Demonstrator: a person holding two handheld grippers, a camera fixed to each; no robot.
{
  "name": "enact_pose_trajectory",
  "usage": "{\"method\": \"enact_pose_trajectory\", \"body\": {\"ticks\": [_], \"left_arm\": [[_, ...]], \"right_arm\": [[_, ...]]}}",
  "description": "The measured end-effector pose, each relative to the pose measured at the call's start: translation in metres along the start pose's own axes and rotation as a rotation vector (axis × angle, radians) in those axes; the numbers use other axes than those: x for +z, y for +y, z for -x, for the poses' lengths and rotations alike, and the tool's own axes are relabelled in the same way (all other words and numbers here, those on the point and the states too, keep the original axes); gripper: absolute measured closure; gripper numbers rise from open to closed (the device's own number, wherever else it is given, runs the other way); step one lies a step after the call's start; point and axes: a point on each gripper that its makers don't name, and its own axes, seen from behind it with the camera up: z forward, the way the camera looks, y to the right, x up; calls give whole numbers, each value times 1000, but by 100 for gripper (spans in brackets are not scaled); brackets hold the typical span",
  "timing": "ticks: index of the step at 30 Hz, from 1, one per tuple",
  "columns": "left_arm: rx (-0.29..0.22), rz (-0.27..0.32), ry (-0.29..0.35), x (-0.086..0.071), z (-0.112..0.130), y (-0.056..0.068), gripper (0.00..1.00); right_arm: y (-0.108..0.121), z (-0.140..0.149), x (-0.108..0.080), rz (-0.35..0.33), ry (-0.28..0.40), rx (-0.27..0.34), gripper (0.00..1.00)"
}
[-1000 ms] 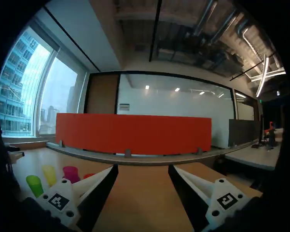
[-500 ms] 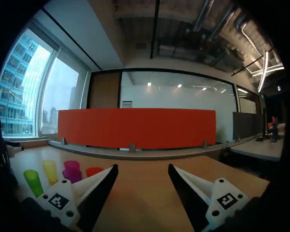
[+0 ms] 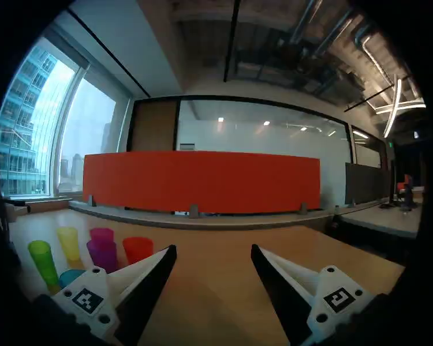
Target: Pour water
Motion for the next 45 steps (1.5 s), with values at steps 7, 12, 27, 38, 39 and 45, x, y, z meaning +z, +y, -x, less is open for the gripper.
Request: {"method": "enact_pose_trajectory", "body": {"ticks": [7, 12, 27, 38, 39, 45], "left_arm": [[0, 0, 0, 0, 0, 0, 0], [0, 0, 0, 0, 0, -1, 0], [0, 0, 0, 0, 0, 0, 0], [0, 0, 0, 0, 0, 0, 0], [0, 0, 0, 0, 0, 0, 0], [0, 0, 0, 0, 0, -1, 0]], "right_arm": [[3, 5, 1, 8, -10, 0, 0], [5, 9, 2, 12, -19, 12, 0], [7, 14, 5, 11, -41, 25, 0], [7, 15, 4, 7, -43, 27, 0], [7, 15, 4, 7, -43, 27, 0], [7, 15, 4, 7, -44, 26, 0]]}}
